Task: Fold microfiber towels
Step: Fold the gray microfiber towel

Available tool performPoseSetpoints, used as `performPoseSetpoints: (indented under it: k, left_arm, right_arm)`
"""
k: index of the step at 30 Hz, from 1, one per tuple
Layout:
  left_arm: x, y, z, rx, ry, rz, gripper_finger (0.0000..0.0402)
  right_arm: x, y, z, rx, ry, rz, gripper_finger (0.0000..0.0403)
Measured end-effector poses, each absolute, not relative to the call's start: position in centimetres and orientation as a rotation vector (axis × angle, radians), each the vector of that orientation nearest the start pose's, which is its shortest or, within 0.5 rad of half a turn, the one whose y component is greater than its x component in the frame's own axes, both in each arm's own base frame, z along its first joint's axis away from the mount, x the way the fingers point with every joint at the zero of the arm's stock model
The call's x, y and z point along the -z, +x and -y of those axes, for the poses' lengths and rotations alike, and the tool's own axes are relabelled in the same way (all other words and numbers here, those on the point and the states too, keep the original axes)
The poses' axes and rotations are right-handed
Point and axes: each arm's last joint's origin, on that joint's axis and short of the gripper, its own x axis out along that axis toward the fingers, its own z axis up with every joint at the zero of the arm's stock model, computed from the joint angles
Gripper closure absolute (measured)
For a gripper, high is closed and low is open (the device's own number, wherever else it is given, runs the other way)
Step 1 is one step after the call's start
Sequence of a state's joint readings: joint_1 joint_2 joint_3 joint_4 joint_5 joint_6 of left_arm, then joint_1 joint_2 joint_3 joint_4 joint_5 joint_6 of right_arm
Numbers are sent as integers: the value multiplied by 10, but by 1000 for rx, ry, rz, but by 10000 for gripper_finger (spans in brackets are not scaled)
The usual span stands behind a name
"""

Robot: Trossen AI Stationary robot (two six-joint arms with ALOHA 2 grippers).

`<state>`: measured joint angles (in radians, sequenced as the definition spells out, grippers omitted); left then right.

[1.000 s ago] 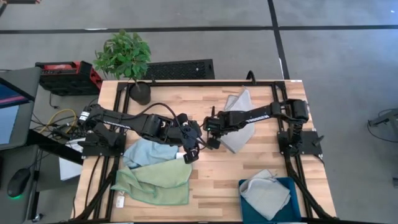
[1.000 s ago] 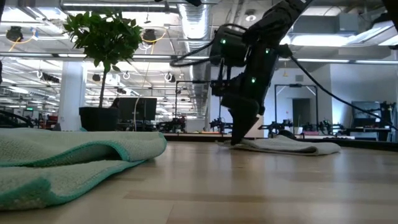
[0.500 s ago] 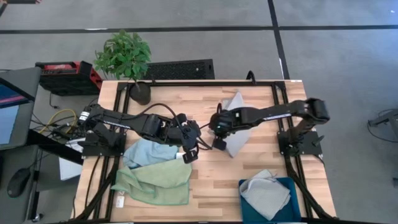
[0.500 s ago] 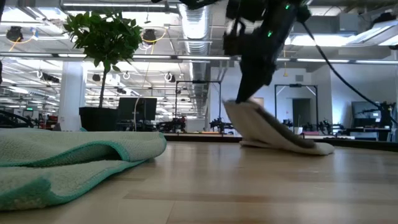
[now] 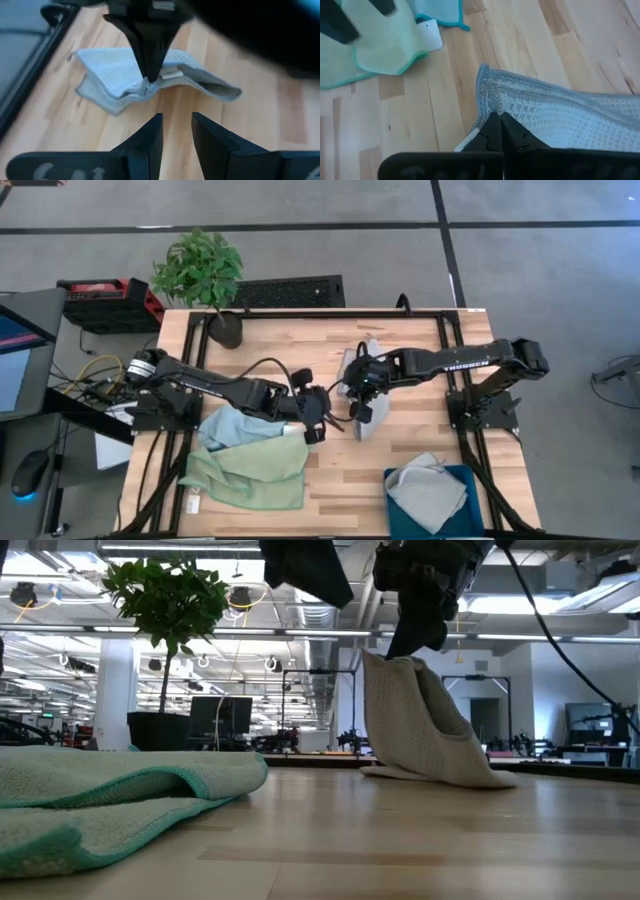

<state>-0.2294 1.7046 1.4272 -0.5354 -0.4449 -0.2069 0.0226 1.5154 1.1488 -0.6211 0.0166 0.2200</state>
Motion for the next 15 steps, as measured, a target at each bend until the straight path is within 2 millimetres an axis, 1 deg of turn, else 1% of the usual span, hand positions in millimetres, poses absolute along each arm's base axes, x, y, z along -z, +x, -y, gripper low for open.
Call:
performPoseSetpoints:
  k: [2,6,12,15]
  left_arm:
    - [-279,366,69,-284,102,-730,306]
    - [-268,369,59,-301,96,-698,306]
    - [-260,371,46,-289,200,-695,306]
    - [-262,374,42,-278,230,-661,306]
  right_arm:
    - [-254,309,-8,100,180,-987,402]
    - [-253,309,-10,97,185,-988,402]
    - [-253,309,-12,87,186,-988,401]
    - [-253,310,-12,85,188,-986,401]
